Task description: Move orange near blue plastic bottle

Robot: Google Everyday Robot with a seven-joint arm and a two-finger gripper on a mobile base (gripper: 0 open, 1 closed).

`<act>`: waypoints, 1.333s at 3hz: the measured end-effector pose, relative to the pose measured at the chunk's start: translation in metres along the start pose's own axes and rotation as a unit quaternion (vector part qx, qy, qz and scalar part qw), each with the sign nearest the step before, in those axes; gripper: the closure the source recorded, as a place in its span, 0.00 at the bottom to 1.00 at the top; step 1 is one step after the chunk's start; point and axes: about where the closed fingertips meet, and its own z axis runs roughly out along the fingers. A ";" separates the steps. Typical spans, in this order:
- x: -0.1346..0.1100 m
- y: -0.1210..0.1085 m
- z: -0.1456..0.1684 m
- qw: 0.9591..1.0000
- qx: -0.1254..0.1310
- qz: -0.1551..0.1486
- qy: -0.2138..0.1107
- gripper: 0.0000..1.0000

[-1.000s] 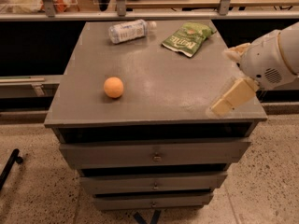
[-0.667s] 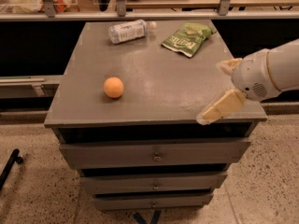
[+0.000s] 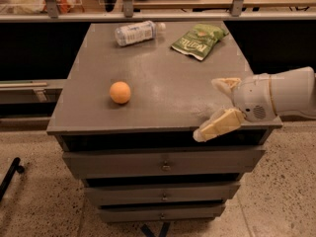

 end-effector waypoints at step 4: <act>-0.056 0.003 0.062 0.980 -0.021 0.015 -0.195 0.00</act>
Offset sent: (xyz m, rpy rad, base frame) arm 0.0027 0.0187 -0.0042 0.2129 -0.0001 -0.0065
